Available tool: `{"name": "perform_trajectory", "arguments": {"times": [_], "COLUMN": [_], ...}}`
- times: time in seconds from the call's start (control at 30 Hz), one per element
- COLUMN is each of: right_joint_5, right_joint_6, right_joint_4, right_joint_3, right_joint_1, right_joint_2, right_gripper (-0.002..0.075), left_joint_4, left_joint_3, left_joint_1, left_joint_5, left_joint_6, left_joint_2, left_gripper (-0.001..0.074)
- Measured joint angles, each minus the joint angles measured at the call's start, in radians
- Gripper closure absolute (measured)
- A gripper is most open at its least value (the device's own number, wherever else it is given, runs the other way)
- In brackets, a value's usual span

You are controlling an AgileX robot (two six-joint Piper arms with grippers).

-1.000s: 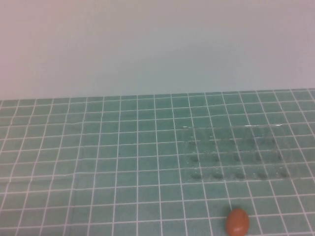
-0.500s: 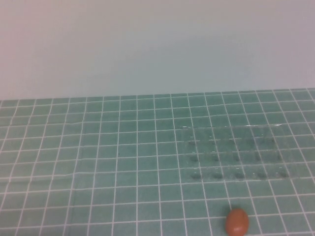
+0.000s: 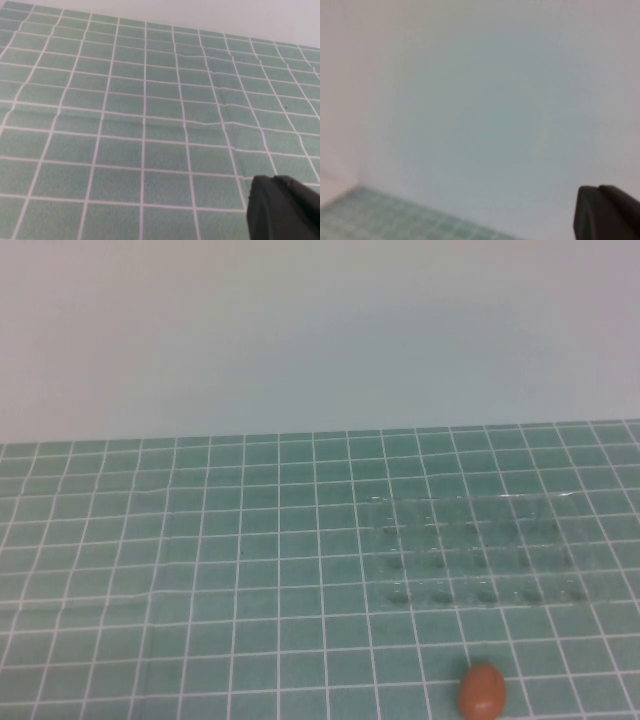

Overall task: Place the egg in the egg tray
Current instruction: Pick up the egg

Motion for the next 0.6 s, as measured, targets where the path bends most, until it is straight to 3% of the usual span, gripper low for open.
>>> {"name": "perform_trajectory", "arguments": {"times": [0.27, 0.43, 0.6], "right_joint_5": [0.076, 0.421, 0.748], "right_joint_6": [-0.122, -0.320, -0.401], "right_joint_4": [0.262, 0.448, 0.654], "right_joint_3": [0.037, 0.063, 0.062], "right_joint_1": [0.012, 0.087, 0.220], "right_joint_2": [0.000, 0.000, 0.000], "right_gripper": [0.0728, 0.0728, 0.0728], "left_joint_4": [0.000, 0.000, 0.000], "left_joint_3": [0.000, 0.000, 0.000], "left_joint_1": [0.000, 0.000, 0.000], "left_joint_5": [0.000, 0.000, 0.000], "left_joint_6": [0.000, 0.000, 0.000], "left_joint_2": [0.000, 0.000, 0.000], "left_gripper": [0.0739, 0.0739, 0.0739]}}
